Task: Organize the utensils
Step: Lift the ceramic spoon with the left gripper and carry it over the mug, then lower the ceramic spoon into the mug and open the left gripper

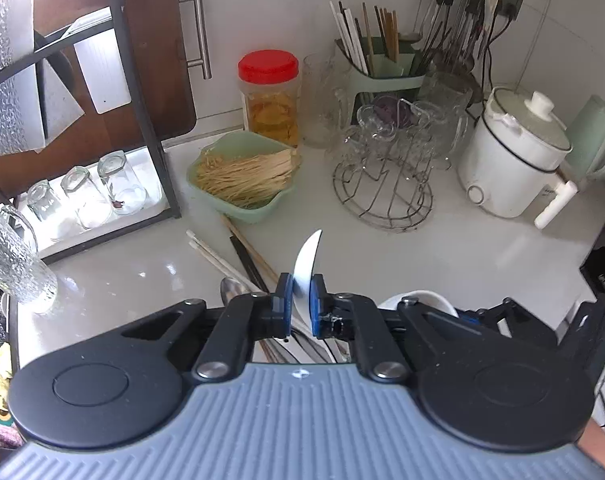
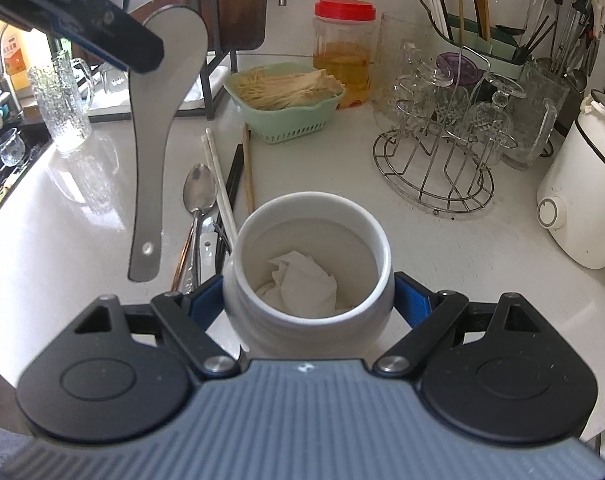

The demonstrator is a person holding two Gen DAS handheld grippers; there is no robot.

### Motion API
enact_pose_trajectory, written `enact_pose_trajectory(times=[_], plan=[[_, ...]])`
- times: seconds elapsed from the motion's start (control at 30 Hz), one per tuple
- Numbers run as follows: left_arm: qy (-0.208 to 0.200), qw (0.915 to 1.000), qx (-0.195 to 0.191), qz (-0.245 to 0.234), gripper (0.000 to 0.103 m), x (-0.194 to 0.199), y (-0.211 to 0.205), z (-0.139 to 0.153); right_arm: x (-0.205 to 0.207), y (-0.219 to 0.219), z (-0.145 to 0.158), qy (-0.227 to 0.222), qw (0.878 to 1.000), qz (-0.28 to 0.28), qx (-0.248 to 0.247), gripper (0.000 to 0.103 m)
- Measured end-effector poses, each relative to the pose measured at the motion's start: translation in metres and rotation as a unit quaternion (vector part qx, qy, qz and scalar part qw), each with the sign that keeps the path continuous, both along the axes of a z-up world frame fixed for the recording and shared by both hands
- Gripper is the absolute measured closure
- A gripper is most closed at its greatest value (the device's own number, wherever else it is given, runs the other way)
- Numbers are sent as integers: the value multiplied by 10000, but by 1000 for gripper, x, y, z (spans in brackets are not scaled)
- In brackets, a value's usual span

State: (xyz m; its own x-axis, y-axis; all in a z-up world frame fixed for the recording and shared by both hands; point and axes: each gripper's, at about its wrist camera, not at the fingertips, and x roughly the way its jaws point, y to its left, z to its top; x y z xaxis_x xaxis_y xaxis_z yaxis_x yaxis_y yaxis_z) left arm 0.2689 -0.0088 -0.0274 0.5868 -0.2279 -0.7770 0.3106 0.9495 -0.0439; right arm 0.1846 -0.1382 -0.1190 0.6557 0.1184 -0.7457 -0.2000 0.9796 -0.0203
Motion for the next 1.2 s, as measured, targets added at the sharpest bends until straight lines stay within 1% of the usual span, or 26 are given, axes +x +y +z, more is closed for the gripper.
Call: enact_pose_trajectory(times=[0.1, 0.17, 0.4, 0.53, 0.63, 0.7, 0.8, 0.83, 0.87, 1.03, 1.2], plan=[[17, 10000, -1, 19, 95, 3, -2, -2, 2, 0, 0, 1, 10000, 20, -8, 12], [-28, 10000, -51, 27, 96, 4, -2, 2, 2, 0, 0, 3, 10000, 33, -14, 12], [-467, 9984, -294, -122, 98, 7, -14, 39, 3, 0, 0, -2, 10000, 72, -32, 12], [-613, 9968, -383, -344, 98, 10, -33, 47, 3, 1, 0, -18, 9999, 96, -24, 12], [-654, 9954, -462, -527, 98, 11, -49, 42, 4, 0, 0, -29, 9999, 113, -19, 12], [-701, 9945, -483, -615, 98, 11, -58, 35, 3, 0, 0, -39, 9999, 122, -10, 12], [-682, 9931, -622, -718, 98, 12, -68, 23, 4, 0, 0, -47, 9999, 139, -3, 12], [-662, 9934, -579, -734, 98, 12, -72, 20, 4, 0, 0, -47, 9999, 145, -2, 12], [-626, 9939, -512, -756, 98, 13, -75, 15, 4, 0, 0, -47, 9999, 151, -1, 12], [-395, 9952, -419, -796, 98, 13, -79, -4, 4, 1, 1, -81, 9998, 178, 13, 12], [-134, 9968, -375, -700, 98, 13, -71, -13, 3, 0, 0, -116, 9997, 195, 32, 12]])
